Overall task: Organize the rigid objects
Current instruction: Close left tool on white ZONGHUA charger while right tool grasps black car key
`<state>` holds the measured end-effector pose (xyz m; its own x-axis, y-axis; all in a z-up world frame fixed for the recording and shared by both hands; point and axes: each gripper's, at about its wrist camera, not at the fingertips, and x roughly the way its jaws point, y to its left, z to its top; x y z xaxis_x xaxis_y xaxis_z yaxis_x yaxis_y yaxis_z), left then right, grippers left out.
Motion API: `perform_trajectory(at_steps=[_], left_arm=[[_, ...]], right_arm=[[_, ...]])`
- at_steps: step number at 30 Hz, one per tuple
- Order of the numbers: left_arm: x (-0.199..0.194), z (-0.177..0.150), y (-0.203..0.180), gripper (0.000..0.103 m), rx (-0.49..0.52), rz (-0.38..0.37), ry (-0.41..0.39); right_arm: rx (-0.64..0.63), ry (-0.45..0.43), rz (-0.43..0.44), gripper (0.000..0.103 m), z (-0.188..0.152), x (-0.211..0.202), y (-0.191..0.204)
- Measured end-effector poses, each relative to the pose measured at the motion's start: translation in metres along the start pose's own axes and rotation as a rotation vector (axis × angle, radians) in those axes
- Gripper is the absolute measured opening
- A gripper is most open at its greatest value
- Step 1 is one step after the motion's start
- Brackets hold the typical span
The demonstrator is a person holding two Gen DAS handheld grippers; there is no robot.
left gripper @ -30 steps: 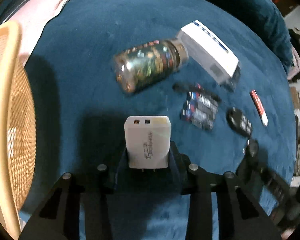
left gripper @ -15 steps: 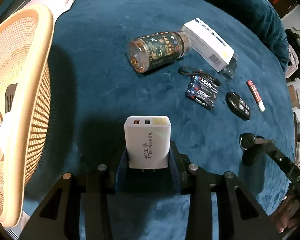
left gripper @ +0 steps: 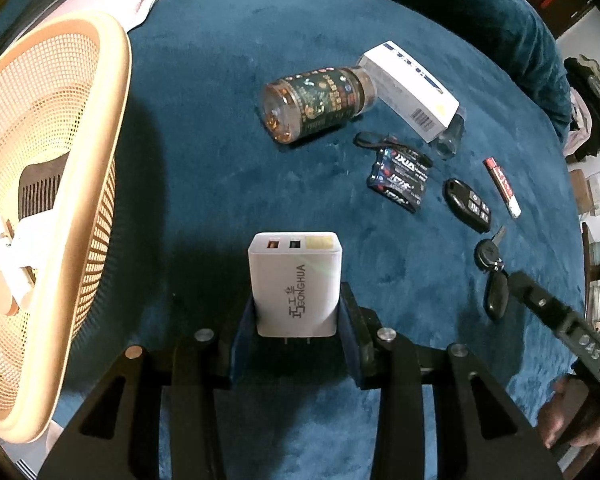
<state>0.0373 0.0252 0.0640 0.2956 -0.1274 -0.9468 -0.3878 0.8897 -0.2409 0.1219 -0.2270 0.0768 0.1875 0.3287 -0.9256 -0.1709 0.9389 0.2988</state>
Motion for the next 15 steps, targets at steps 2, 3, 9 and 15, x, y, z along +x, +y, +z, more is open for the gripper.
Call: perform_trajectory(at_steps=[2, 3, 9, 15], left_arm=[[0.002, -0.001, 0.0, 0.04, 0.001, -0.001, 0.004], [0.004, -0.001, 0.0, 0.04, 0.001, -0.001, 0.006], [0.011, 0.0, 0.0, 0.04, 0.008, -0.006, 0.02], [0.009, -0.002, -0.001, 0.04, 0.019, -0.009, 0.015]], right_arm=[[0.002, -0.038, -0.007, 0.08, -0.001, -0.001, 0.0], [-0.008, -0.042, -0.025, 0.08, 0.0, 0.002, 0.001], [-0.01, -0.012, -0.079, 0.076, 0.012, 0.036, 0.005], [-0.098, 0.015, -0.096, 0.025, 0.006, 0.038, 0.016]])
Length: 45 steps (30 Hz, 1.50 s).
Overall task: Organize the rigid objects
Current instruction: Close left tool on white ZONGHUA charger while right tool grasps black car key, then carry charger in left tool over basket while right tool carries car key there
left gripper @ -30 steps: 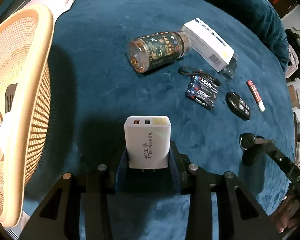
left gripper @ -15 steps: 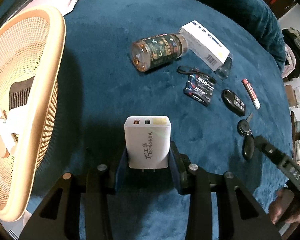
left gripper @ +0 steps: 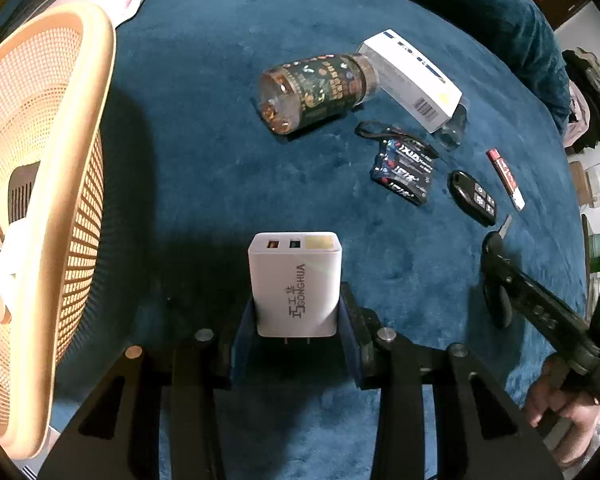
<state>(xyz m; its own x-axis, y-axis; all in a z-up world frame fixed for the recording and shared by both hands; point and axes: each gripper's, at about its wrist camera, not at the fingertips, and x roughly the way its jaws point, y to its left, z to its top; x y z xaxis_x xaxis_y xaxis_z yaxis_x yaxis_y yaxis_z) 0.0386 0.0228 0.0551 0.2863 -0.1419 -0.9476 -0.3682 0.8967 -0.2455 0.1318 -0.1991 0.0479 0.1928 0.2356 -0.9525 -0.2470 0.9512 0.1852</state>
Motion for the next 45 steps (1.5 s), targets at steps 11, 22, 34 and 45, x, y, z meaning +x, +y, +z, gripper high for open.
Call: perform_trajectory(at_steps=[11, 22, 34, 45], left_arm=[[-0.031, -0.001, -0.005, 0.04, 0.007, 0.009, -0.053], [-0.079, -0.006, -0.006, 0.04, 0.004, 0.008, -0.132], [-0.122, -0.012, 0.025, 0.04, -0.027, 0.054, -0.207], [-0.149, -0.016, 0.082, 0.04, -0.128, 0.072, -0.252]], right_arm=[[0.045, -0.108, 0.163, 0.024, -0.006, -0.068, -0.007], [-0.015, -0.173, 0.237, 0.024, -0.006, -0.106, 0.026], [-0.094, -0.197, 0.283, 0.024, -0.005, -0.121, 0.074], [-0.172, -0.198, 0.329, 0.024, -0.005, -0.125, 0.123]])
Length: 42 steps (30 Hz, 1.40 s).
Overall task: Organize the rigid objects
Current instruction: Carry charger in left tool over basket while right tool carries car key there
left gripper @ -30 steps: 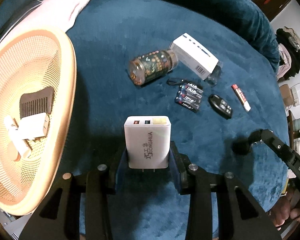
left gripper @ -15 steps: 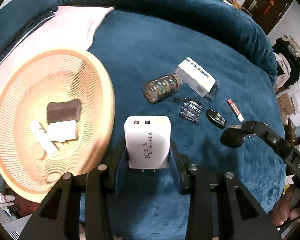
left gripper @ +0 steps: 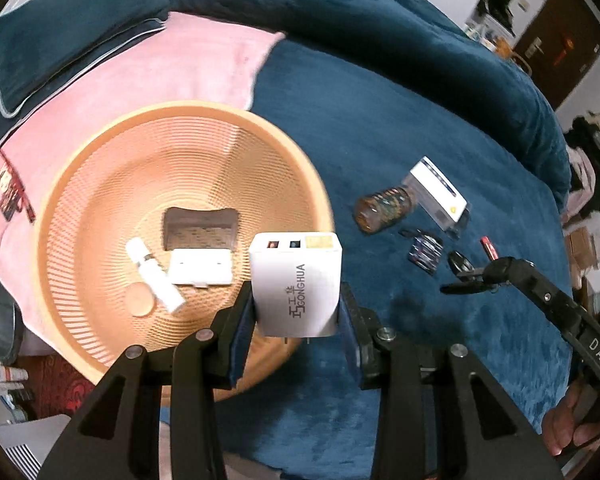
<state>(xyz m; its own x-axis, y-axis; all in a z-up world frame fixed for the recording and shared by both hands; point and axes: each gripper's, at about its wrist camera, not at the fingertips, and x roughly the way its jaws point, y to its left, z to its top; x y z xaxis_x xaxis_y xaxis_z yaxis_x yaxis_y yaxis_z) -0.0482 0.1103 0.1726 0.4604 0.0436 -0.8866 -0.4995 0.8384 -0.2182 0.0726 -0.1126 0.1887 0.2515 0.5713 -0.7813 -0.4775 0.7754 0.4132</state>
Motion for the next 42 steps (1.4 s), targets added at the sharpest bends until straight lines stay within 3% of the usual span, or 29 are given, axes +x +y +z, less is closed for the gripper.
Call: perform_trajectory(at_steps=[21, 42], left_arm=[[-0.018, 0.012, 0.108, 0.04, -0.187, 0.073, -0.042], [-0.018, 0.015, 0.142, 0.04, -0.234, 0.098, -0.037]], right_arm=[[-0.129, 0.005, 0.118, 0.024, 0.019, 0.032, 0.088], [-0.225, 0.067, 0.164, 0.024, 0.015, 0.064, 0.143]])
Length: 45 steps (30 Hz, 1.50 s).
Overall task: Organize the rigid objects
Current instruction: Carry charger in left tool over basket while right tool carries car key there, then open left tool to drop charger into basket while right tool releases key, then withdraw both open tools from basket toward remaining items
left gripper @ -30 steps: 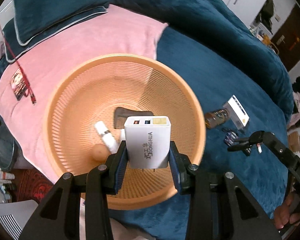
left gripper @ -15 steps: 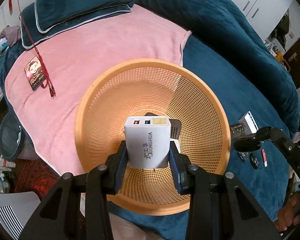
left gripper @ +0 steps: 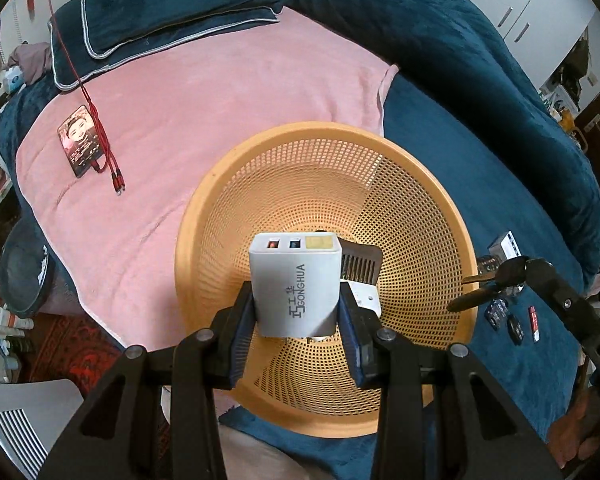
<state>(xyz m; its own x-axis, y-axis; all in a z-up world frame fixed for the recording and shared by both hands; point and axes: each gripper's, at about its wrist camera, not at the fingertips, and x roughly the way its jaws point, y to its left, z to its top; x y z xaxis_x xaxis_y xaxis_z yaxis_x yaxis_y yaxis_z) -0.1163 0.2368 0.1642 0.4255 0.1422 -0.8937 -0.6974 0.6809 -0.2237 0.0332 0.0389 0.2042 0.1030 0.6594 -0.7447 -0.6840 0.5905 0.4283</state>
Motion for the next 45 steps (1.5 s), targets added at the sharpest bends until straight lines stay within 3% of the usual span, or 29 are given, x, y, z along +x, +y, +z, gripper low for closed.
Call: perform_trajectory(at_steps=[19, 21, 23, 25, 28, 31, 37, 45], left_arm=[[0.008, 0.001, 0.007, 0.04, -0.005, 0.021, 0.013], [0.007, 0.001, 0.009, 0.055, -0.006, 0.044, 0.006], [0.005, 0.001, 0.011, 0.087, -0.014, 0.052, -0.012], [0.001, 0.001, 0.012, 0.096, -0.019, 0.053, -0.029], [0.001, 0.001, 0.01, 0.102, 0.001, 0.09, -0.031], [0.0, -0.001, 0.011, 0.102, -0.006, 0.094, -0.033], [0.002, -0.006, 0.012, 0.102, -0.007, 0.103, -0.015], [0.004, -0.008, 0.012, 0.102, -0.005, 0.108, -0.008]], right_arm=[[0.001, 0.037, -0.019, 0.027, -0.001, 0.013, 0.002], [0.005, 0.032, -0.041, 0.027, 0.0, 0.012, 0.001], [0.009, 0.035, -0.052, 0.041, 0.0, 0.012, -0.001], [0.027, 0.029, -0.063, 0.071, 0.0, 0.01, -0.005], [0.049, 0.01, -0.09, 0.092, -0.002, 0.005, -0.011], [0.052, 0.015, -0.108, 0.099, -0.003, 0.003, -0.015], [0.034, 0.073, -0.189, 0.103, -0.008, 0.005, -0.021], [0.026, 0.124, -0.183, 0.103, -0.014, 0.009, -0.021]])
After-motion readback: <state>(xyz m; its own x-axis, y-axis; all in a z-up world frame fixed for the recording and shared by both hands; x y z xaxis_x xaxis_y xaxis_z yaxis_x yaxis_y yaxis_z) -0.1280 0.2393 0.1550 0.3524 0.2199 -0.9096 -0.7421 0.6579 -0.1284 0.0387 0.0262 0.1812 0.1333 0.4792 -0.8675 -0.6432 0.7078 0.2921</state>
